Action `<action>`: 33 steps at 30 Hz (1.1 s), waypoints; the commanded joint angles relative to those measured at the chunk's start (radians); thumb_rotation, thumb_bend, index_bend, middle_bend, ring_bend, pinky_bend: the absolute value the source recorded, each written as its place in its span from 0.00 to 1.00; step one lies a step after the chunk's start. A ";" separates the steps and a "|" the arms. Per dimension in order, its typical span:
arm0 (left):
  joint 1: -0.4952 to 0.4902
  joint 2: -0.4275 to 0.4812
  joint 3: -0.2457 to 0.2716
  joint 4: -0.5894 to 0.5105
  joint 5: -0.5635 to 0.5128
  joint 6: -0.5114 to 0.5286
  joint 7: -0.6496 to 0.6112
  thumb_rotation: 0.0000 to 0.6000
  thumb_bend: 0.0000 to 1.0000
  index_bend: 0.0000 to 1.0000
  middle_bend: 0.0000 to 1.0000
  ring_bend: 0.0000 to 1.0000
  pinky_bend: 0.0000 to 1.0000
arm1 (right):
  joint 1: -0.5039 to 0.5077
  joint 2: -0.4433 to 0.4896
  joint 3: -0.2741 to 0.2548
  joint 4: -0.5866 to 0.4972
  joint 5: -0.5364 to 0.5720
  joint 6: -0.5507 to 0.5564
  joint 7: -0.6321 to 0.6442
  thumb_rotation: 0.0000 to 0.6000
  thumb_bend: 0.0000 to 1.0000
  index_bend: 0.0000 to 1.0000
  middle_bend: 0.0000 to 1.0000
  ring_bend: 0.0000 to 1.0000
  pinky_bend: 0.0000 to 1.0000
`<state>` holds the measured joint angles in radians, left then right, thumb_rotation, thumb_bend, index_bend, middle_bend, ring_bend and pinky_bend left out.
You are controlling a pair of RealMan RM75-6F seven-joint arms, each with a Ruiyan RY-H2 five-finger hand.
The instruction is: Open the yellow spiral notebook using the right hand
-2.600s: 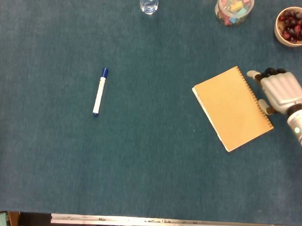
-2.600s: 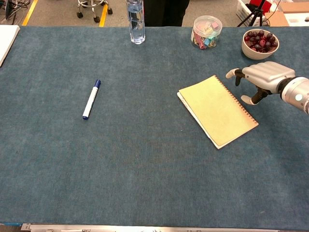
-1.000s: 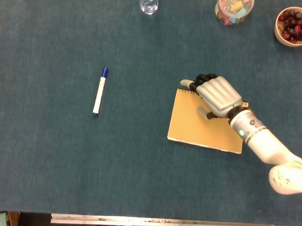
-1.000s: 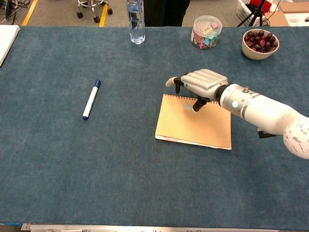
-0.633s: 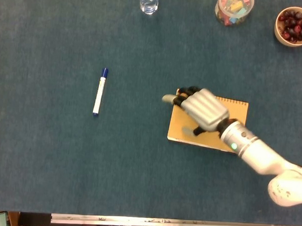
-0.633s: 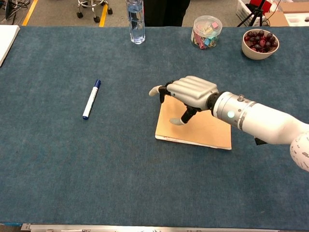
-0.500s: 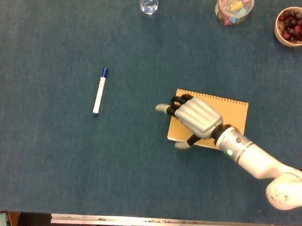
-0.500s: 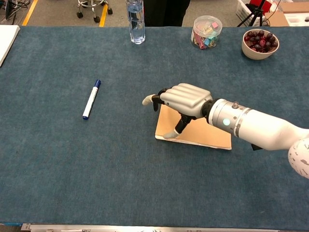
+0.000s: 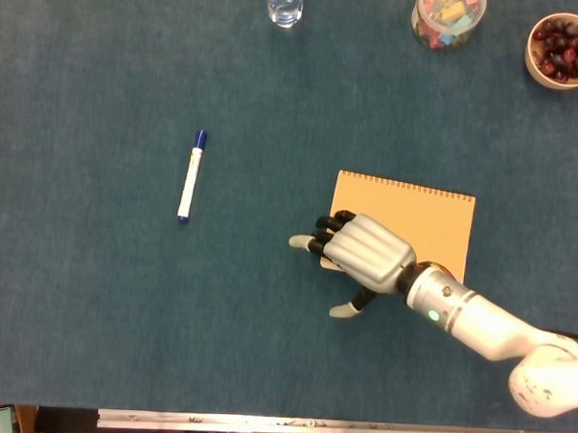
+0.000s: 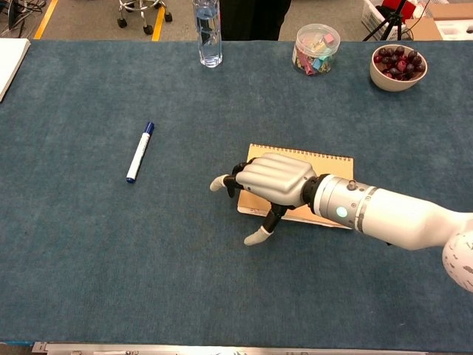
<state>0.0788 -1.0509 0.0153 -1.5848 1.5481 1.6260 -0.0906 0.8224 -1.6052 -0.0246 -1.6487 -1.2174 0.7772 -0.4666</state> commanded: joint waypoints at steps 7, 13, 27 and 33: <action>0.000 -0.001 -0.001 0.002 0.002 -0.001 -0.004 1.00 0.49 0.08 0.11 0.02 0.06 | -0.016 0.051 -0.044 -0.042 -0.021 0.011 -0.030 0.66 0.08 0.16 0.37 0.17 0.23; 0.000 -0.002 -0.001 0.000 0.007 0.000 -0.004 1.00 0.49 0.08 0.11 0.02 0.06 | -0.042 0.111 -0.088 -0.088 -0.068 0.034 -0.027 0.66 0.08 0.16 0.39 0.17 0.23; -0.009 -0.008 -0.003 0.003 0.016 -0.008 -0.006 1.00 0.49 0.08 0.11 0.02 0.06 | -0.161 0.288 -0.168 -0.120 -0.280 0.209 0.093 0.68 0.11 0.14 0.25 0.16 0.23; -0.009 -0.011 -0.004 0.009 0.009 -0.012 -0.012 1.00 0.49 0.08 0.11 0.02 0.06 | -0.199 0.297 -0.140 -0.067 -0.272 0.249 0.134 0.79 0.12 0.07 0.18 0.13 0.23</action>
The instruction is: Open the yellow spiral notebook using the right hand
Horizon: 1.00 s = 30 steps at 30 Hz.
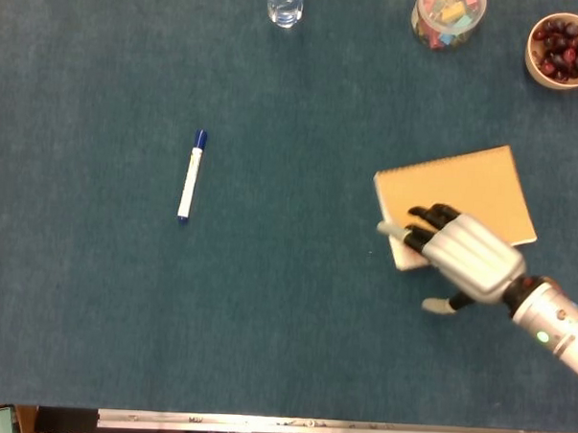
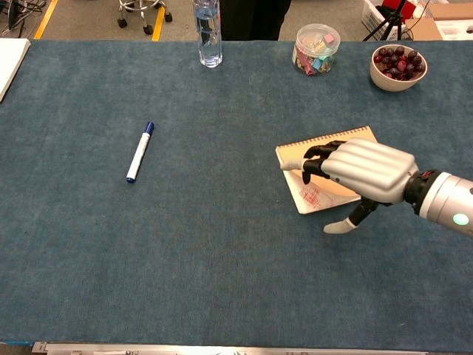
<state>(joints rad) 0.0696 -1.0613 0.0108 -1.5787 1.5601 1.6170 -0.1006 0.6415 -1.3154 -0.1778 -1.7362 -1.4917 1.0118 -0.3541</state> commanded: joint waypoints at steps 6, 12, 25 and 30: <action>-0.001 -0.005 0.000 0.010 -0.007 -0.008 -0.009 1.00 0.49 0.08 0.11 0.02 0.06 | -0.043 0.001 0.024 0.049 -0.047 0.046 0.134 0.87 0.12 0.02 0.13 0.12 0.23; 0.000 -0.001 0.002 0.005 -0.004 -0.006 -0.008 1.00 0.49 0.08 0.11 0.02 0.06 | -0.064 0.027 0.025 0.061 -0.063 0.057 0.043 0.88 0.12 0.01 0.13 0.11 0.22; -0.003 -0.008 0.005 0.013 -0.004 -0.017 -0.011 1.00 0.49 0.08 0.11 0.02 0.06 | -0.131 0.047 0.078 0.175 0.088 0.050 -0.012 0.88 0.16 0.00 0.13 0.11 0.22; -0.003 -0.009 0.007 0.014 -0.004 -0.019 -0.011 1.00 0.49 0.08 0.11 0.02 0.06 | -0.140 0.013 0.083 0.230 0.090 0.040 -0.024 0.88 0.16 0.00 0.13 0.11 0.22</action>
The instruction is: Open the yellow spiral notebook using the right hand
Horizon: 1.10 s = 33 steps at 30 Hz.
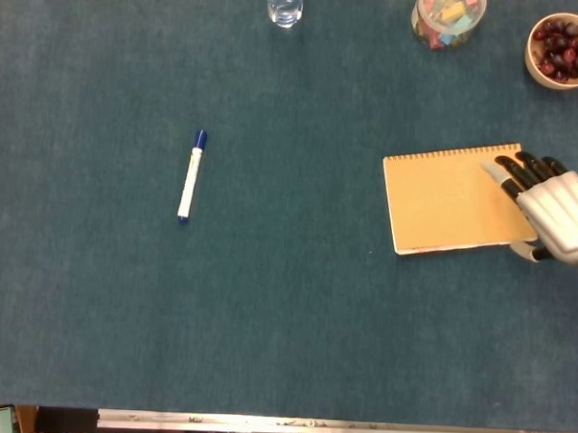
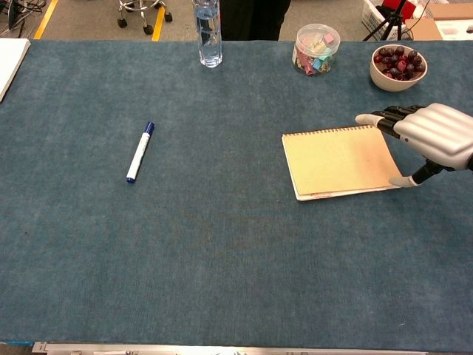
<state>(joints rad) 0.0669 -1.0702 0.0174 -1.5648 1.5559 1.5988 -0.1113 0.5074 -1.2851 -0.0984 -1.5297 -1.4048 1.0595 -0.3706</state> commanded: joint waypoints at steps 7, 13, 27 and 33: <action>0.002 0.000 0.001 0.005 -0.004 -0.002 -0.003 1.00 0.49 0.08 0.11 0.02 0.06 | -0.020 -0.075 0.003 0.087 -0.002 -0.023 -0.033 0.88 0.16 0.00 0.13 0.11 0.22; 0.003 0.002 0.003 0.009 -0.008 -0.007 -0.008 1.00 0.49 0.08 0.11 0.02 0.06 | -0.034 -0.118 0.005 0.138 -0.013 -0.015 -0.072 0.88 0.16 0.00 0.13 0.09 0.21; 0.002 0.006 0.005 0.008 -0.007 -0.012 -0.024 1.00 0.49 0.08 0.11 0.02 0.06 | -0.034 -0.182 0.029 0.205 -0.024 -0.028 -0.104 0.88 0.16 0.00 0.13 0.09 0.21; 0.005 0.009 0.004 0.011 -0.012 -0.009 -0.029 1.00 0.49 0.08 0.11 0.02 0.06 | -0.024 -0.214 0.050 0.235 -0.024 -0.032 -0.120 0.88 0.16 0.00 0.13 0.09 0.21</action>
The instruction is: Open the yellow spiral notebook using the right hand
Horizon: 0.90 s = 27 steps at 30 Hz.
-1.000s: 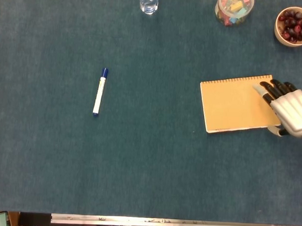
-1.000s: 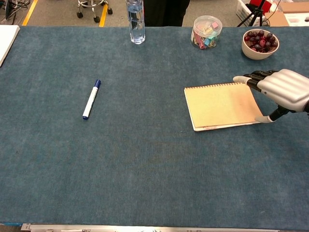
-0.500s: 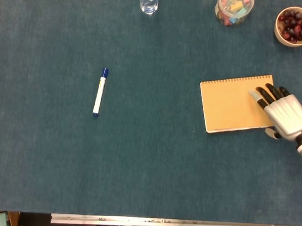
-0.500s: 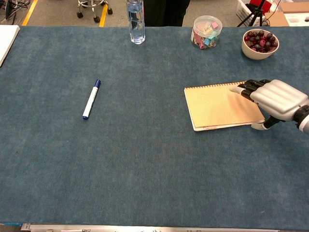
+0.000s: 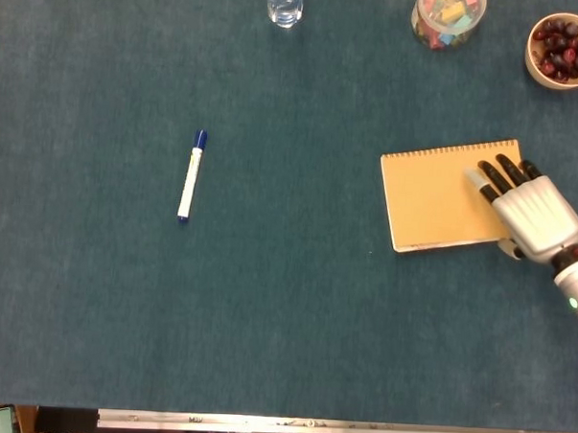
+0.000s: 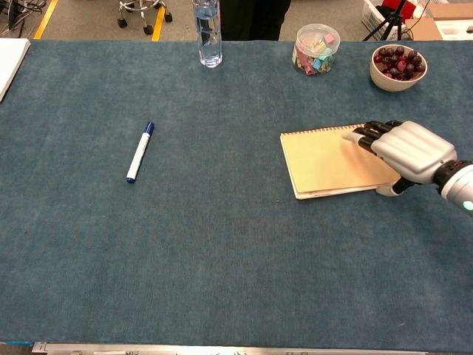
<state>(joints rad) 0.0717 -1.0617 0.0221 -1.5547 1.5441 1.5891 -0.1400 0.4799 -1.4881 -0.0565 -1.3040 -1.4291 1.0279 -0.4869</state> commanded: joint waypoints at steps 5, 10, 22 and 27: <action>0.000 0.000 -0.001 0.001 -0.002 0.000 -0.002 1.00 0.49 0.08 0.11 0.02 0.06 | 0.024 -0.040 0.036 0.031 0.016 -0.024 -0.012 0.88 0.16 0.00 0.13 0.09 0.21; 0.004 0.005 -0.002 0.000 -0.005 0.005 -0.003 1.00 0.49 0.08 0.11 0.02 0.06 | 0.050 0.003 0.054 -0.063 0.052 -0.095 0.044 0.88 0.17 0.00 0.13 0.09 0.21; 0.009 0.014 -0.001 -0.015 -0.001 0.012 0.005 1.00 0.49 0.08 0.11 0.02 0.06 | 0.148 0.081 0.155 -0.218 0.169 -0.238 0.234 0.88 0.18 0.00 0.13 0.09 0.21; 0.009 0.015 0.000 -0.022 0.001 0.011 0.012 1.00 0.49 0.08 0.11 0.02 0.06 | 0.197 0.050 0.182 -0.201 0.234 -0.284 0.215 0.88 0.23 0.00 0.13 0.09 0.21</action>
<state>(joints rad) 0.0806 -1.0466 0.0222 -1.5769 1.5447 1.5999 -0.1277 0.6599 -1.4252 0.1160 -1.5123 -1.2138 0.7610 -0.2644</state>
